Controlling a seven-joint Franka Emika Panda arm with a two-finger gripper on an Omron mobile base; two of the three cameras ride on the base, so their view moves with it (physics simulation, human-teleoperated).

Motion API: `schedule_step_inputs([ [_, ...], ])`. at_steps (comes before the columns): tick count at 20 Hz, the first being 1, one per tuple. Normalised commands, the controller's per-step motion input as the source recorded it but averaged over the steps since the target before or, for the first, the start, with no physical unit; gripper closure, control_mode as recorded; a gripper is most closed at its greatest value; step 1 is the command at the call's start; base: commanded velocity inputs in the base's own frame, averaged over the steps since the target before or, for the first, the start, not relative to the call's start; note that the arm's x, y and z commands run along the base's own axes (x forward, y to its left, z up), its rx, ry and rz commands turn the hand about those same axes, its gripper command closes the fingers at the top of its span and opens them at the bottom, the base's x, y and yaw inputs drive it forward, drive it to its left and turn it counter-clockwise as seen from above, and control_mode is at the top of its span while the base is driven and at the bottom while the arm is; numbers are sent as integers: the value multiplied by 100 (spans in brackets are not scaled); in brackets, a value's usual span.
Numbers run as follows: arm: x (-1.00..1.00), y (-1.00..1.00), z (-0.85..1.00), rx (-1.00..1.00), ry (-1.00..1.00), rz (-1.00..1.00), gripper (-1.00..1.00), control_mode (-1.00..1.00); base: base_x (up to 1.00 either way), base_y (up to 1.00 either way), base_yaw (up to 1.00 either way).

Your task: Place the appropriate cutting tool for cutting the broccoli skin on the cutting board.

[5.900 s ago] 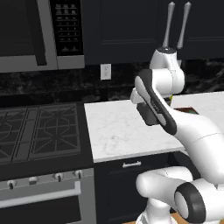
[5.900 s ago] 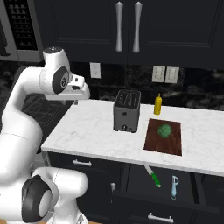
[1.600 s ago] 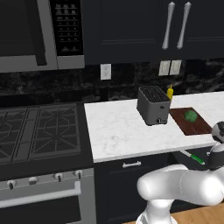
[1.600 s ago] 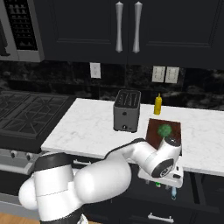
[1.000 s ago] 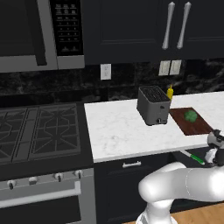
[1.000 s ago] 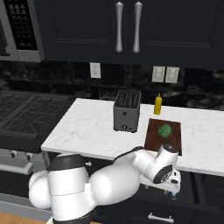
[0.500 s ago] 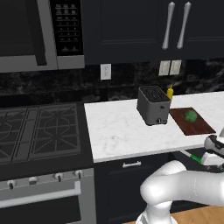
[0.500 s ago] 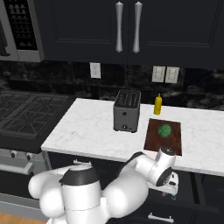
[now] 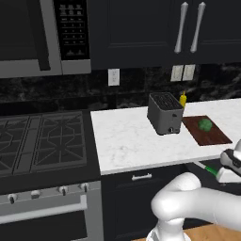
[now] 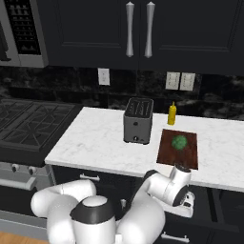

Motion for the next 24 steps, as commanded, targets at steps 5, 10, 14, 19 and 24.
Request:
schedule_step_inputs([
  [5,-45,19,-1,0,18,0,-100,-100,0,0,0],
  [10,-61,21,6,0,13,0,-100,-100,0,0,0],
  [14,-83,9,23,0,10,0,-100,-100,0,0,0],
  [19,-90,1,24,0,8,0,-100,-100,0,0,0],
  [24,-76,-1,25,0,6,0,-100,-100,0,0,0],
])
